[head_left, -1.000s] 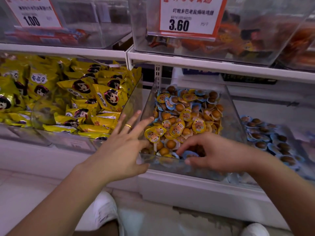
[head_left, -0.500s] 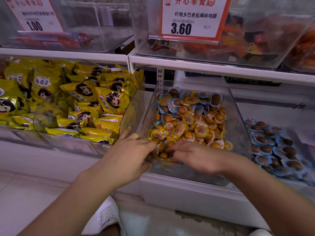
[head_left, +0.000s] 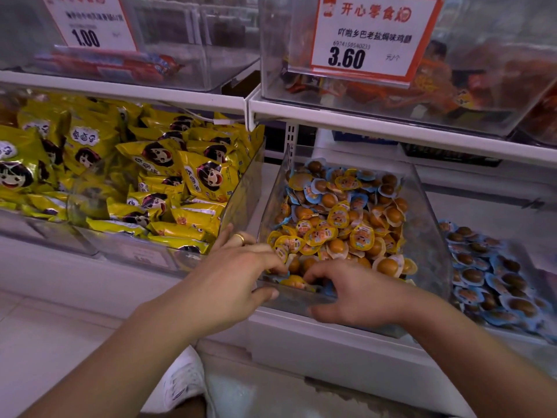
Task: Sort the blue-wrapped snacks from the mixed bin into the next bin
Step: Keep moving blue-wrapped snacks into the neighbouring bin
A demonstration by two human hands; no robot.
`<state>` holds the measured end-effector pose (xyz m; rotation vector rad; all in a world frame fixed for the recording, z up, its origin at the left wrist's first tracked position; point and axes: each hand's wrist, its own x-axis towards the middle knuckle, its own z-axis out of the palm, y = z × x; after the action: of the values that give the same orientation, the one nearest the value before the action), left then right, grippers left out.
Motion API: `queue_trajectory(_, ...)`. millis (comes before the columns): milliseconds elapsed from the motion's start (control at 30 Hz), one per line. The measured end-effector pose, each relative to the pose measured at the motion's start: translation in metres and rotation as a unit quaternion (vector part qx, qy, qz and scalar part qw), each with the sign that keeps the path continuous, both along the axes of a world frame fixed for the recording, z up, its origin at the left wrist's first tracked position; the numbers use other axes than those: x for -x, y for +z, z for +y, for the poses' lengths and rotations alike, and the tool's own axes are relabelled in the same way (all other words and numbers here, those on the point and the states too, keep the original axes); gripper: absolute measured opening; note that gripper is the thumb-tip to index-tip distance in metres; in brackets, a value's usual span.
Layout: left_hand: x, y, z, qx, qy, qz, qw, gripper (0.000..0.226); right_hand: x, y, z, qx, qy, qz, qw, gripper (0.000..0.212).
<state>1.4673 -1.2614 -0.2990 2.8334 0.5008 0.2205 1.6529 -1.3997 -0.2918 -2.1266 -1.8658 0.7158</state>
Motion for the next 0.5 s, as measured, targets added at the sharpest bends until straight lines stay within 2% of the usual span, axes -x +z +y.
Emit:
queue_trajectory(67, -0.003, 0.001, -0.005, -0.074, -0.003, 0.061, 0.995, 0.043, 0.002, -0.003, 0.001, -0.011, 0.005, -0.03, 0.999, 0.028)
queue_trajectory(100, -0.004, 0.001, -0.009, -0.106, -0.001, 0.085, 0.991, 0.045, 0.001, -0.003, 0.001, -0.023, -0.005, -0.014, 1.0, 0.025)
queue_trajectory(200, -0.007, 0.0, -0.015, -0.14, 0.012, 0.119, 0.983, 0.047, -0.007, -0.002, -0.003, -0.048, -0.056, 0.129, 0.989, 0.019)
queue_trajectory(267, -0.006, 0.003, -0.014, -0.118, 0.022, 0.117, 0.986, 0.043, -0.014, 0.0, -0.006, -0.06, -0.076, 0.193, 0.976, 0.018)
queue_trajectory(333, -0.006, 0.009, -0.011, -0.067, 0.033, 0.098, 0.992, 0.036, -0.02, -0.001, -0.008, -0.095, -0.108, 0.199, 0.969, 0.009)
queue_trajectory(400, -0.004, 0.016, -0.009, -0.012, 0.042, 0.06, 0.997, 0.033, -0.024, -0.005, -0.006, -0.153, -0.181, 0.187, 0.953, 0.004)
queue_trajectory(433, -0.003, 0.019, -0.008, 0.009, 0.046, 0.028, 0.999, 0.029, -0.025, -0.007, -0.005, -0.185, -0.234, 0.201, 0.933, 0.007)
queue_trajectory(500, -0.004, 0.022, -0.007, 0.017, 0.057, -0.068, 0.996, 0.024, -0.025, -0.004, -0.003, -0.246, -0.332, 0.285, 0.865, 0.013)
